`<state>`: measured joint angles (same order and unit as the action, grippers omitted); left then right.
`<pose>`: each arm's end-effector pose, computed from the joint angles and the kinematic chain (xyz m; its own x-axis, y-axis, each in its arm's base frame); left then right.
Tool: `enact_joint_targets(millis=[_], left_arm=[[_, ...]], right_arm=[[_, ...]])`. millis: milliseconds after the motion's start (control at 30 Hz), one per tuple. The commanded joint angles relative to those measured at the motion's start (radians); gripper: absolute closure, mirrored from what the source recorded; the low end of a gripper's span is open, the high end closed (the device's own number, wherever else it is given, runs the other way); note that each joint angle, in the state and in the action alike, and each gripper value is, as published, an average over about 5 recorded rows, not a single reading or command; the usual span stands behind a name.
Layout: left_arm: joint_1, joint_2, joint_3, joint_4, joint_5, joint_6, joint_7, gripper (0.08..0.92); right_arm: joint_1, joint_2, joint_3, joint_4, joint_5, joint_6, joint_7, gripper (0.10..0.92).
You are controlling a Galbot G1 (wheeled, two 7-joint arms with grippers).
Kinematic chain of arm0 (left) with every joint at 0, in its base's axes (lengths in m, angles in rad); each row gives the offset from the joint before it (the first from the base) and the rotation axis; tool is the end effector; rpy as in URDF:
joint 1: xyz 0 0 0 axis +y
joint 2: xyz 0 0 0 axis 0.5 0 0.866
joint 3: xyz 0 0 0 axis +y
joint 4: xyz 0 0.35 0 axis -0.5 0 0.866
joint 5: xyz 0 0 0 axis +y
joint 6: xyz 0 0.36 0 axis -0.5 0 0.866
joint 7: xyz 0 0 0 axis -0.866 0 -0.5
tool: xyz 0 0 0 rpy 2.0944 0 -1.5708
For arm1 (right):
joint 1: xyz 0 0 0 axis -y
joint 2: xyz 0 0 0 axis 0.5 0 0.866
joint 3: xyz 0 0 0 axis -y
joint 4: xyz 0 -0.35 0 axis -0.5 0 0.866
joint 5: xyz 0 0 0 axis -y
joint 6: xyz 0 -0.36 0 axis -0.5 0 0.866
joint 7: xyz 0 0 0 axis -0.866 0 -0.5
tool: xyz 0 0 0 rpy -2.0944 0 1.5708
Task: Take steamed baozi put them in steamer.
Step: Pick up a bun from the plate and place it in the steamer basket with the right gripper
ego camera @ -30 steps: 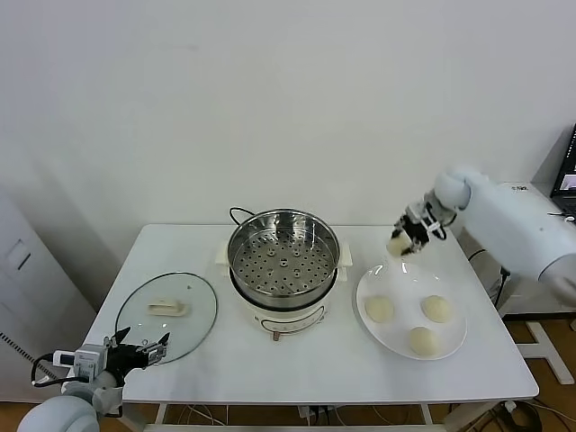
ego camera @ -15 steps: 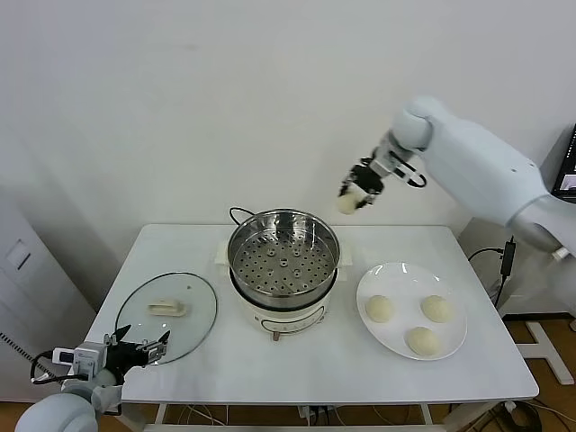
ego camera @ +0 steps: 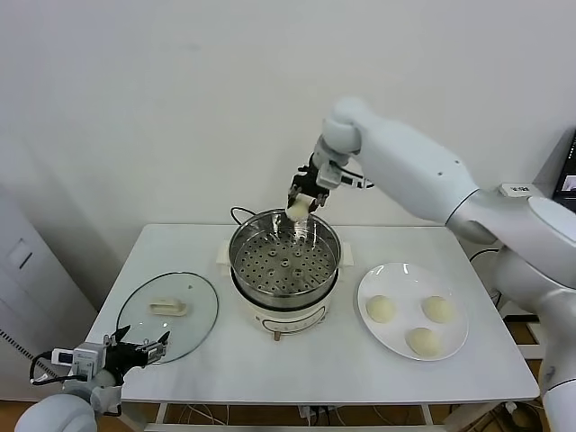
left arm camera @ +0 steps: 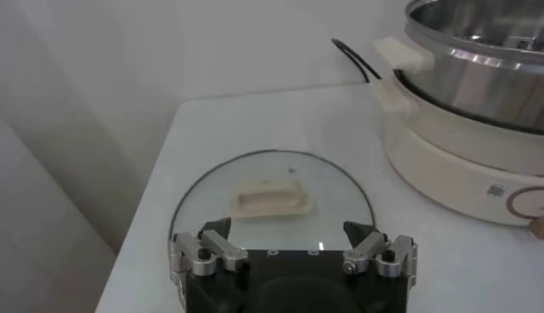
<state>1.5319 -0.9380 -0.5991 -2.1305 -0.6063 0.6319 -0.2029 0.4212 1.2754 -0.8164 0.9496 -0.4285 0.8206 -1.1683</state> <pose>0.2158 0.1125 -0.2430 -0.8235 0.0245 0.5669 0.0988 0.9900 0.1008 0.6219 0.1098 0.0034 -0.2549 -0.2715 0.9281 -0.0437 -0.9556 -0.2915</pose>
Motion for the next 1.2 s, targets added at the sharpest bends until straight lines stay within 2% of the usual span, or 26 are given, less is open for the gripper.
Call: enact_joint_targets(millis=[33, 433, 967, 1067, 1200], left_arm=[[0.001, 0.000, -0.001, -0.001, -0.001, -0.001, -0.001, 0.177], [-0.001, 0.001, 0.009, -0.001, -0.001, 0.001, 0.000, 0.177], [-0.012, 0.005, 0.016, 0.007, -0.003, 0.000, 0.001, 0.177], [-0.012, 0.004, 0.017, 0.007, -0.003, -0.001, 0.001, 0.177], [-0.010, 0.004, 0.015, 0.005, -0.004, -0.002, 0.002, 0.177]], right_arm=[[-0.125, 0.057, 0.040, 0.030, -0.227, 0.052, 0.019, 0.550], [-0.246, 0.081, 0.154, -0.012, -0.456, 0.052, 0.100, 0.550], [-0.272, 0.093, 0.184, -0.026, -0.509, 0.052, 0.146, 0.550], [-0.274, 0.095, 0.183, -0.023, -0.508, 0.052, 0.152, 0.528], [-0.270, 0.094, 0.178, -0.019, -0.499, 0.052, 0.155, 0.424]])
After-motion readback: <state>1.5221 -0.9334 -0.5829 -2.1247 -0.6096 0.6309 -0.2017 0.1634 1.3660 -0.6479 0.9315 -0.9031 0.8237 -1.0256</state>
